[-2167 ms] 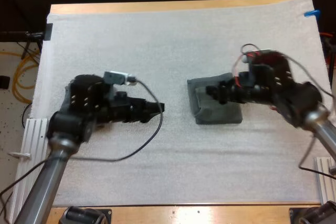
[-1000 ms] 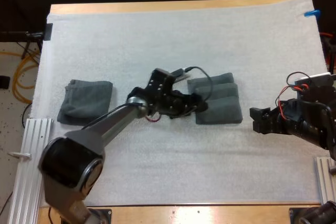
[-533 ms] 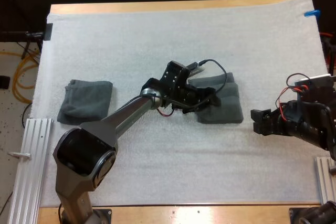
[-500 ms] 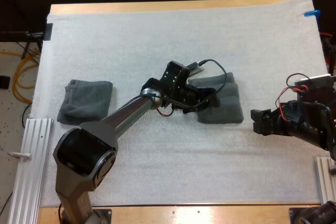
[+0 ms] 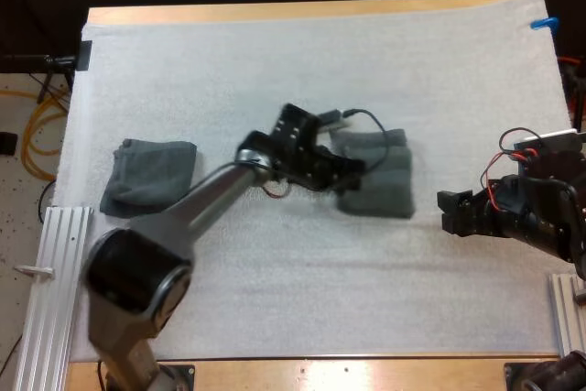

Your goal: Pick towel from pile fold and stack

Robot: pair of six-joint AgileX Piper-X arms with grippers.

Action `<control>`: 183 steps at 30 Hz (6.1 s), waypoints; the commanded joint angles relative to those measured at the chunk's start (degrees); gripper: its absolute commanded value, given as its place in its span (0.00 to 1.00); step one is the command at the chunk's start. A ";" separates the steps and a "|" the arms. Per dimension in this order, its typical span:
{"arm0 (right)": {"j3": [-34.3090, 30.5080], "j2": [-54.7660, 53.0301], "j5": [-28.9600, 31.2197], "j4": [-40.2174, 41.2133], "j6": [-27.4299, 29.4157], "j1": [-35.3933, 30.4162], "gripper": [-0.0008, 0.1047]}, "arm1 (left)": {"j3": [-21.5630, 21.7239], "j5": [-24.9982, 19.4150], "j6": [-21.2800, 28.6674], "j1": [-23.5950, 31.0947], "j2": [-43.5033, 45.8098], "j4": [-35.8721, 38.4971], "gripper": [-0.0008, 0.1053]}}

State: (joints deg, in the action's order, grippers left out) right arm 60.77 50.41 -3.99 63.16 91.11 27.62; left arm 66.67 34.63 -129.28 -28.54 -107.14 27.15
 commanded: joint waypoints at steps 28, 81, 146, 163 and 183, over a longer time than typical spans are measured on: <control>-1.60 2.02 -9.96 -8.36 -2.67 0.04 0.67 | 0.36 -17.14 36.00 40.65 22.73 32.41 0.01; -1.60 7.05 -23.28 -18.35 -7.76 0.04 0.67 | -8.24 -40.59 37.55 37.77 11.68 21.73 0.64; -1.96 -15.41 -5.95 -4.07 15.64 -30.99 0.67 | -1.31 -32.69 39.14 31.26 62.93 32.59 0.64; -16.00 -45.49 -1.19 -4.24 10.65 -30.50 0.67 | -18.50 -33.64 37.85 30.45 100.17 33.74 0.64; -22.89 -53.56 -1.17 -2.92 13.22 -30.79 0.67 | -25.66 -32.86 41.16 30.50 115.89 52.62 0.64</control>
State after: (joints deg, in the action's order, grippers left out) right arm 37.79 -0.62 -5.10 60.99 103.62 -2.87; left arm 41.22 2.00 -88.34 2.06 0.78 79.23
